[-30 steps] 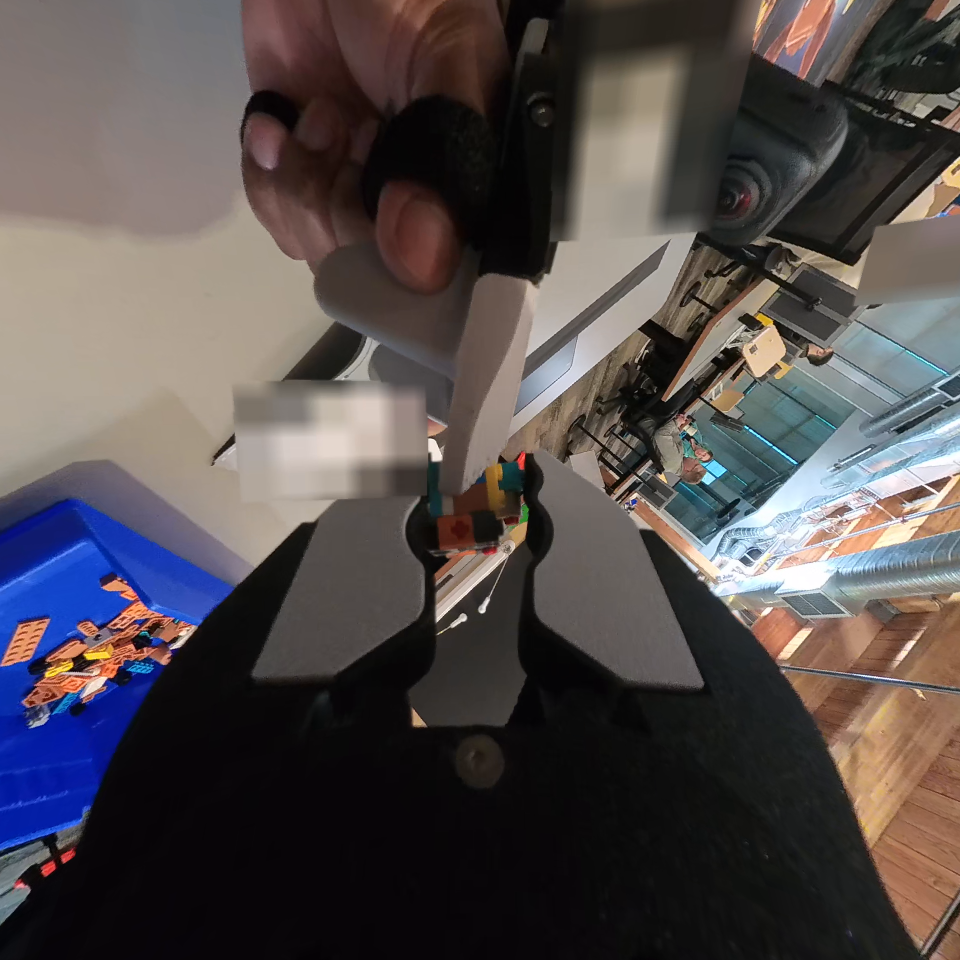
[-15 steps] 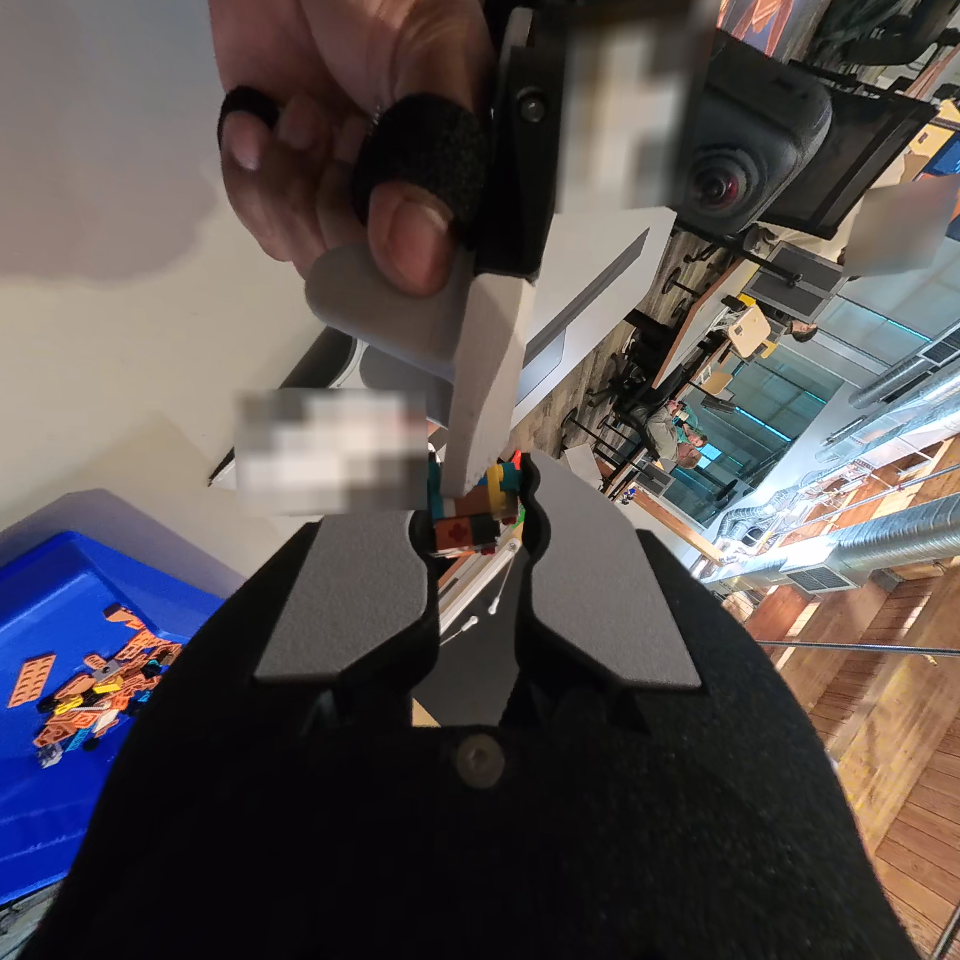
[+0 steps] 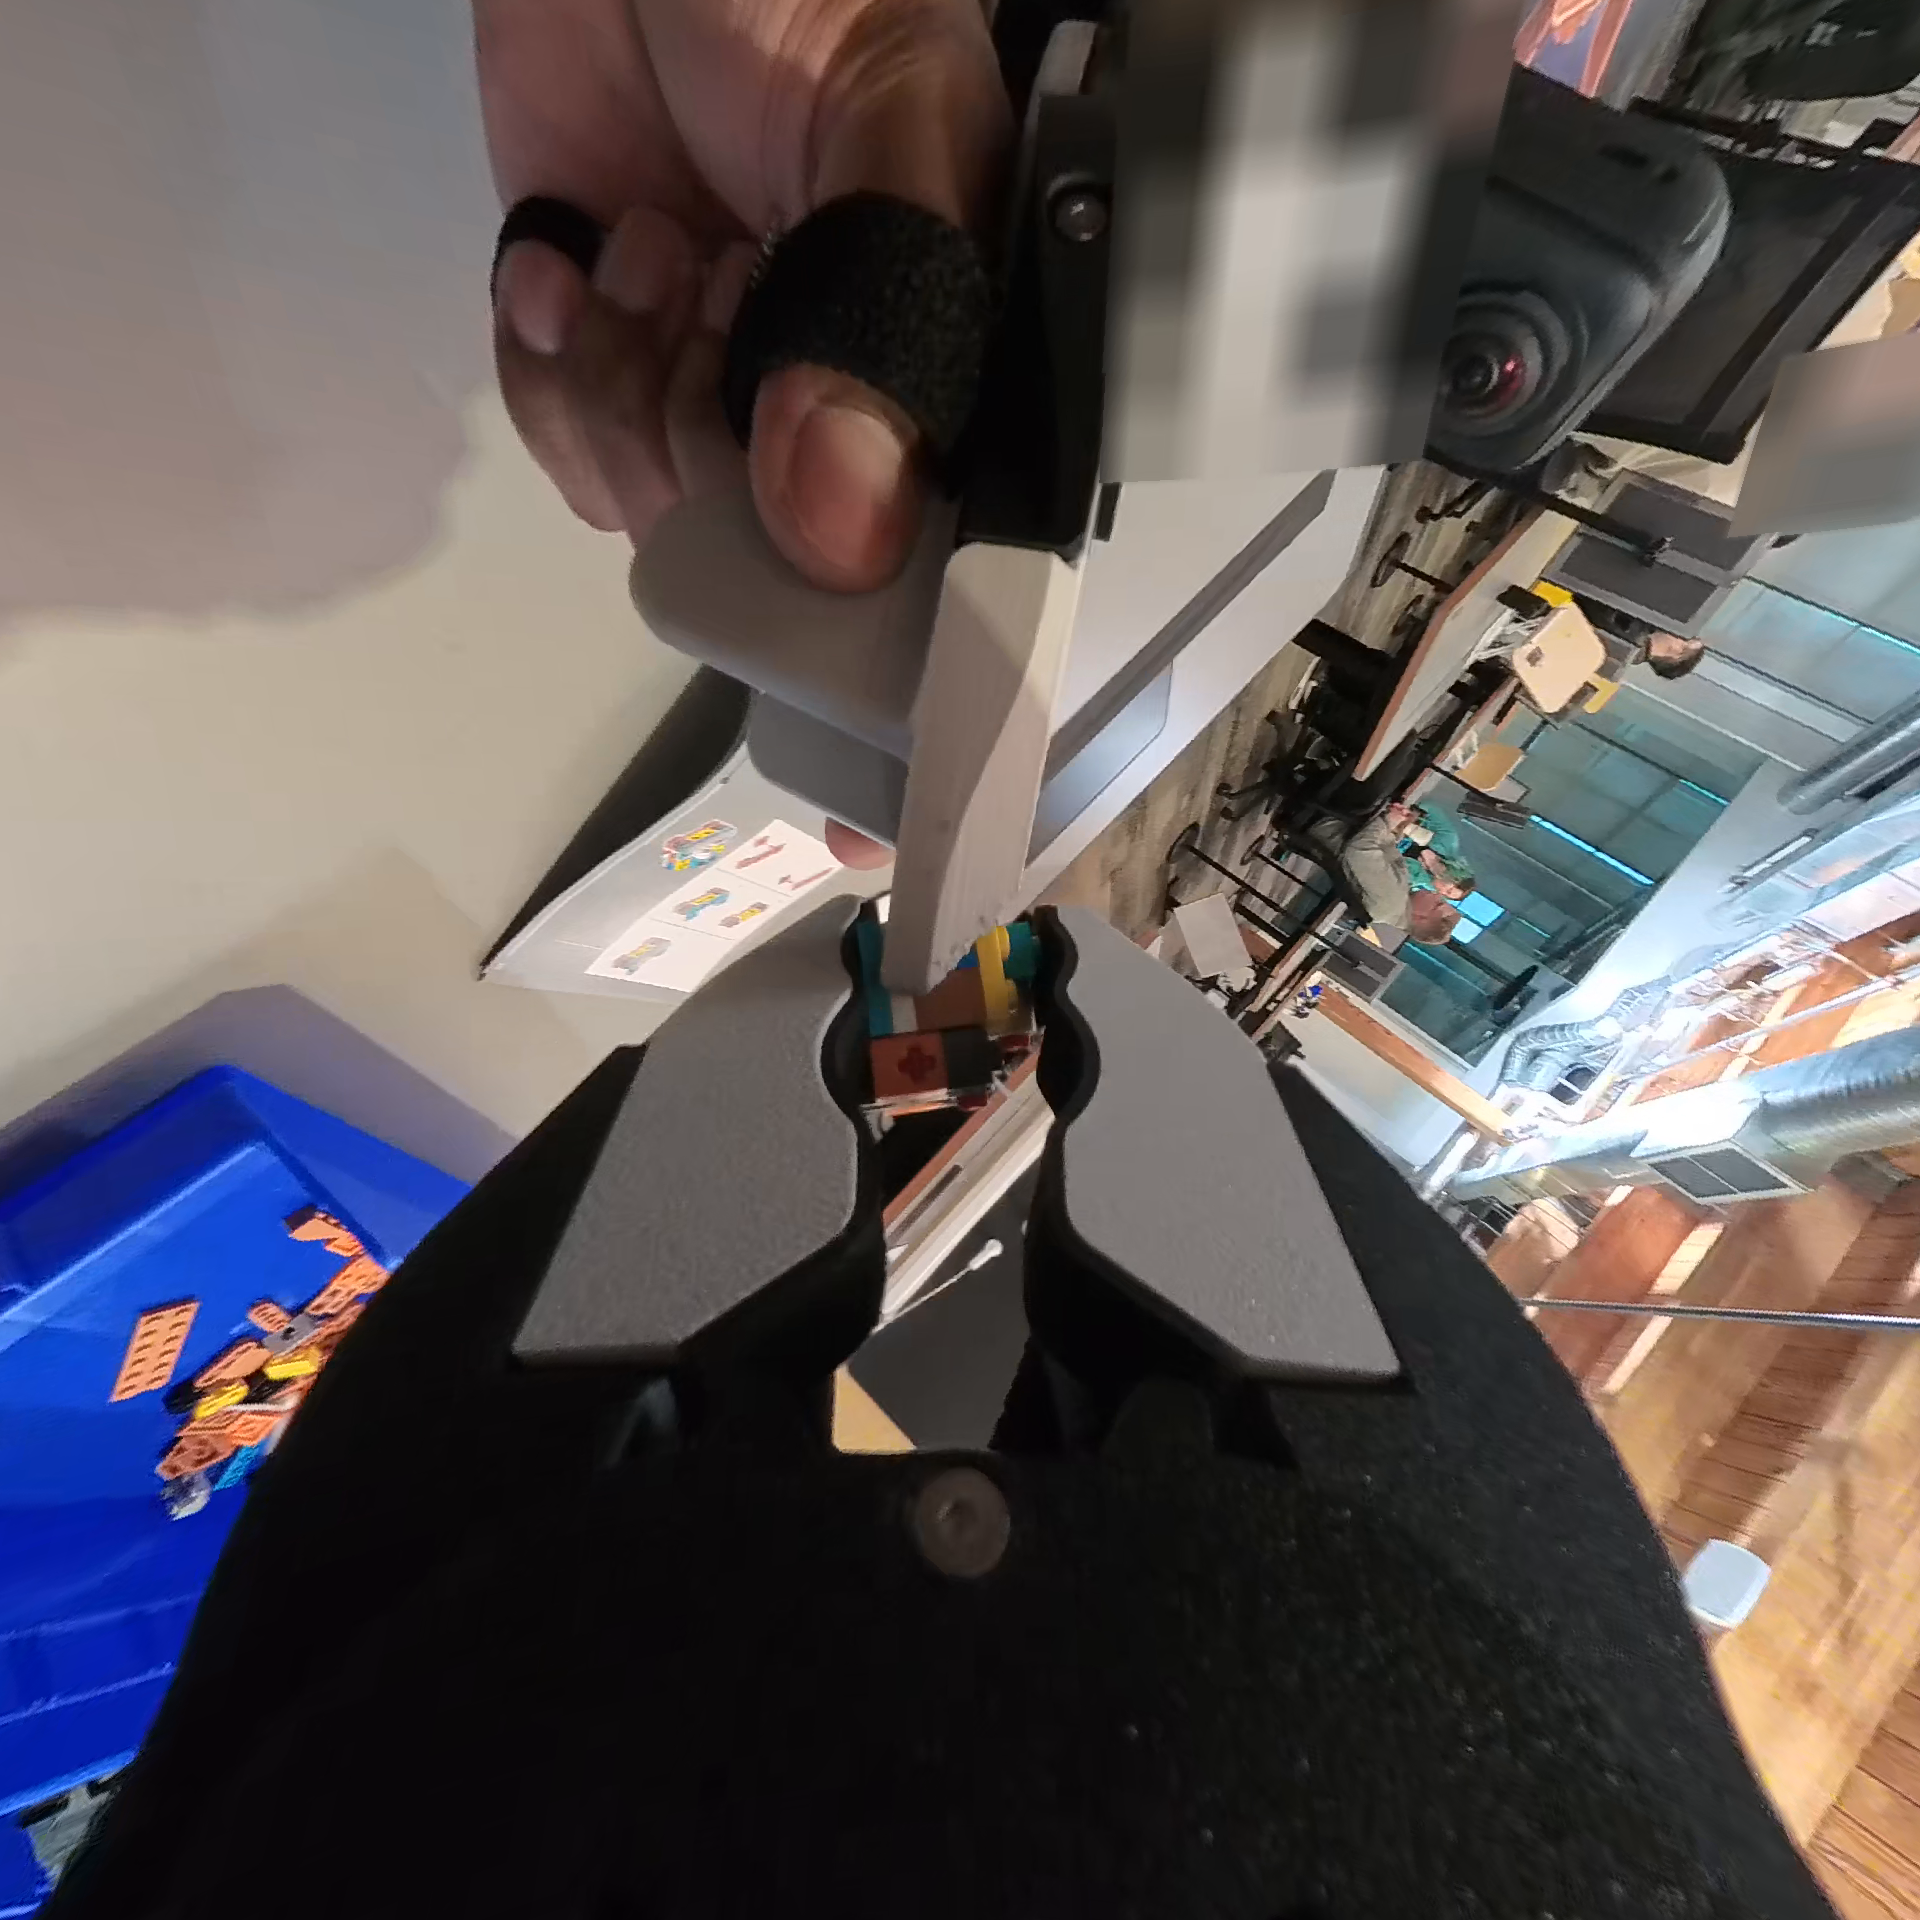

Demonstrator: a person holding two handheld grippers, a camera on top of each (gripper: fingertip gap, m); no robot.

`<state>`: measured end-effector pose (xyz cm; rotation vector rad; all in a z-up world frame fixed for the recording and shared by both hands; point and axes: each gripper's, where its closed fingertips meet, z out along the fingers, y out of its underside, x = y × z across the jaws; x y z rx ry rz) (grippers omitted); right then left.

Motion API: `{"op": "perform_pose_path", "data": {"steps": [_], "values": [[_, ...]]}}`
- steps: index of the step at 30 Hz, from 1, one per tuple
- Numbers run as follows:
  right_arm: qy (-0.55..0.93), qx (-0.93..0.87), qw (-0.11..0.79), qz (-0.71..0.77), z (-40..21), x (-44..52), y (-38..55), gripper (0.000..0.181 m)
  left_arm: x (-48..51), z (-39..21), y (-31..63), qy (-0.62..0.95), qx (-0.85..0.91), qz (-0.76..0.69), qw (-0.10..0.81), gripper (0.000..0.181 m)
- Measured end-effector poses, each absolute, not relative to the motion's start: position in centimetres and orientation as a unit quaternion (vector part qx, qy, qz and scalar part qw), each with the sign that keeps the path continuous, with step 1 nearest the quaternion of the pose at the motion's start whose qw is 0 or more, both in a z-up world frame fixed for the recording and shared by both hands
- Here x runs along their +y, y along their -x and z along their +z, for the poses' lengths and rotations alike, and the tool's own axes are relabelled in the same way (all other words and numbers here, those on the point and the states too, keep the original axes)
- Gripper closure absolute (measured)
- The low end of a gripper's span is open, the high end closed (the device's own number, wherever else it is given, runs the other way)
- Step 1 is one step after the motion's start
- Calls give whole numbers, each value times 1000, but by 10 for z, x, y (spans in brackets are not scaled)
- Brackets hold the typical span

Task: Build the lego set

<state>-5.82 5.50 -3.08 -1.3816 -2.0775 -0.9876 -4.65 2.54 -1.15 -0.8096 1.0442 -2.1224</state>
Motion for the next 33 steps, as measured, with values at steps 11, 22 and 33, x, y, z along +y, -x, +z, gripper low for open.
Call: {"op": "perform_pose_path", "data": {"steps": [11, 22, 33], "values": [[545, -679, 314, -378, -38, 65, 47, 114, 41, -17, 37, 349, 402, -768, 356, 148], [680, -508, 460, -262, -62, 45, 9, 104, 42, -63, 8, 434, 524, -600, 420, 148], [791, -329, 509, -89, -117, 12, -11, 113, 12, -132, -3, 417, 672, -518, 326, 147]]}}
